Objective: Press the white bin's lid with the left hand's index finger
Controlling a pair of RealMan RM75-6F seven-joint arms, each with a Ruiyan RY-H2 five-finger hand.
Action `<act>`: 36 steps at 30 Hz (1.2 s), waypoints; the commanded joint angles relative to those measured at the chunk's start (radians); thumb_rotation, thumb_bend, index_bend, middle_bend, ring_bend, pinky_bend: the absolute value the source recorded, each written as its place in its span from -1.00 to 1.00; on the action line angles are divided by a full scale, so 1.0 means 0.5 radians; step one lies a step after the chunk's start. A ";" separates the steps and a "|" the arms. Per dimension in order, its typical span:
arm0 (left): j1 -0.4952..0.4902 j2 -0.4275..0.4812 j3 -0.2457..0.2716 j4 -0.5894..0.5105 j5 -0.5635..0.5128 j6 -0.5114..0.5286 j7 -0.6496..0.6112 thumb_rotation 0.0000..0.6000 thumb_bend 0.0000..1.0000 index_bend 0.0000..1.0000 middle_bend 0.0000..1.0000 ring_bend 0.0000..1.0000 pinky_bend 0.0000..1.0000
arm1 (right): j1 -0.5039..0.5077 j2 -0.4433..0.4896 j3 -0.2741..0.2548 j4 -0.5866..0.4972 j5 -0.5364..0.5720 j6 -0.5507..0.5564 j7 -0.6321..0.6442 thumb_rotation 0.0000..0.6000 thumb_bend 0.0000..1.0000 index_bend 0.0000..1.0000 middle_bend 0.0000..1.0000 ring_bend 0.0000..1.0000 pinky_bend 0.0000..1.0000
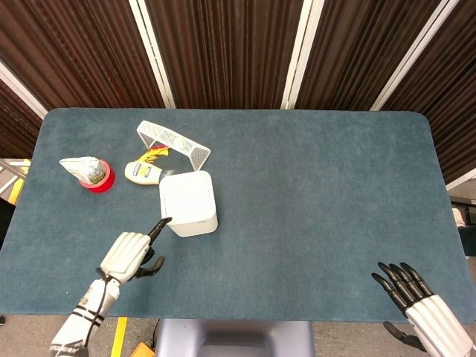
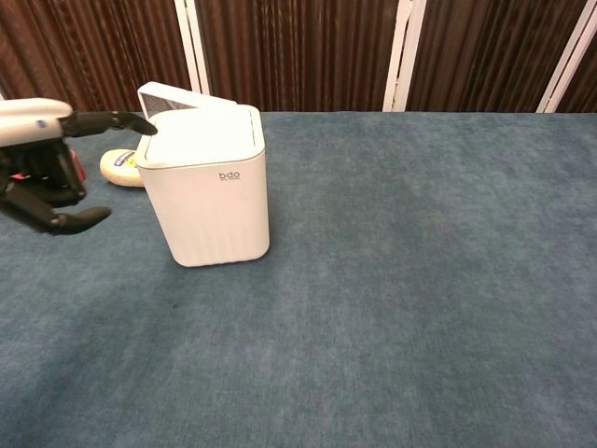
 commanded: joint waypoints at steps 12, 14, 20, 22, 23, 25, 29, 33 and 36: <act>-0.399 -0.208 -0.152 0.049 -0.673 0.079 0.273 1.00 -0.11 -1.00 1.00 1.00 1.00 | -0.005 0.016 -0.001 0.005 0.008 0.027 0.036 1.00 -0.38 -1.00 -1.00 -1.00 -1.00; -0.419 -0.225 -0.138 0.067 -0.680 0.098 0.289 1.00 -0.11 -1.00 1.00 1.00 1.00 | -0.007 0.019 -0.001 0.007 0.007 0.034 0.044 1.00 -0.38 -1.00 -1.00 -1.00 -1.00; -0.472 -0.259 -0.110 0.108 -0.737 0.134 0.308 1.00 -0.12 -1.00 1.00 1.00 1.00 | -0.011 0.025 -0.003 0.012 0.004 0.047 0.056 1.00 -0.38 -1.00 -1.00 -1.00 -1.00; -0.489 -0.260 -0.094 0.119 -0.760 0.126 0.311 1.00 -0.12 -1.00 1.00 1.00 1.00 | -0.014 0.026 -0.001 0.015 0.009 0.056 0.063 1.00 -0.38 -1.00 -1.00 -1.00 -1.00; -0.497 -0.258 -0.084 0.123 -0.771 0.119 0.316 1.00 -0.12 -1.00 1.00 1.00 1.00 | -0.015 0.027 0.000 0.015 0.011 0.059 0.065 1.00 -0.38 -1.00 -1.00 -1.00 -1.00; -0.516 -0.256 -0.063 0.128 -0.799 0.105 0.325 1.00 -0.11 -1.00 1.00 1.00 1.00 | -0.017 0.028 0.000 0.016 0.012 0.061 0.069 1.00 -0.38 -1.00 -1.00 -1.00 -1.00; -0.551 -0.261 -0.033 0.144 -0.857 0.098 0.347 1.00 -0.12 -1.00 1.00 1.00 1.00 | -0.021 0.028 -0.003 0.018 0.006 0.066 0.068 1.00 -0.38 -1.00 -1.00 -1.00 -1.00; -0.608 -0.237 0.010 0.141 -0.979 0.061 0.414 1.00 -0.12 -1.00 1.00 1.00 1.00 | -0.023 0.028 0.000 0.019 0.011 0.069 0.069 1.00 -0.38 -1.00 -1.00 -1.00 -1.00; -0.628 -0.231 0.010 0.138 -0.994 0.063 0.396 1.00 -0.12 -1.00 1.00 1.00 1.00 | -0.023 0.027 -0.001 0.019 0.010 0.063 0.066 1.00 -0.38 -1.00 -1.00 -1.00 -1.00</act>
